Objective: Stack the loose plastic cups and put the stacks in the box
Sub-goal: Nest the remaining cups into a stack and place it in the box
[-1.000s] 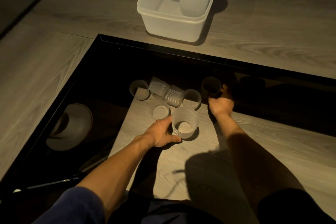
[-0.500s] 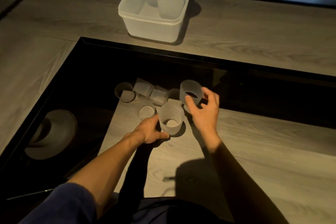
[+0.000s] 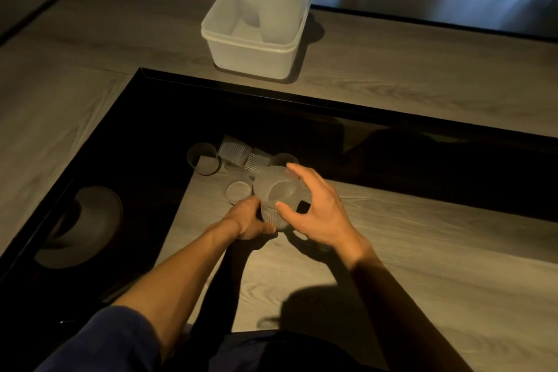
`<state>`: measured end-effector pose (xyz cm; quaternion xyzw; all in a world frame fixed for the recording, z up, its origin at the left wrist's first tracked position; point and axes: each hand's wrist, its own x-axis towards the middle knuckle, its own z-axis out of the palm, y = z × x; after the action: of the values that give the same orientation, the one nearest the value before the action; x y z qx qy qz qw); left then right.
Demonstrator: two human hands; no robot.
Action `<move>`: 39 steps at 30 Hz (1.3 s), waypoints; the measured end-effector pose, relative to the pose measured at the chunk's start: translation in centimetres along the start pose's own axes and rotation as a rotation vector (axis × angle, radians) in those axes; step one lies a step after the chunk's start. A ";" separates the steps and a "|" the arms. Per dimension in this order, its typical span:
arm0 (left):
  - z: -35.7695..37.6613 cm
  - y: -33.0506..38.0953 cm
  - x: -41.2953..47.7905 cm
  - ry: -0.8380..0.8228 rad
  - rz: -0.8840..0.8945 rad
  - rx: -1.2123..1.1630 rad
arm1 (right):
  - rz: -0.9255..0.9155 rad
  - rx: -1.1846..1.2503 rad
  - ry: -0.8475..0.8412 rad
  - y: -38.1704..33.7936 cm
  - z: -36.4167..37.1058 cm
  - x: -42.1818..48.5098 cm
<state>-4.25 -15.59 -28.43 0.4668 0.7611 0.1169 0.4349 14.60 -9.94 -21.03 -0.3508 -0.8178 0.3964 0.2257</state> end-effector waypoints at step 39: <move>-0.9 -1.5 -0.7 0.003 0.047 -0.118 | 0.463 -0.262 -0.079 7.3 4.8 8.9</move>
<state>-5.75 -16.78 -28.34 0.4582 0.7423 0.1724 0.4576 8.53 -2.37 -28.91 -0.5390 -0.7682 0.3417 0.0496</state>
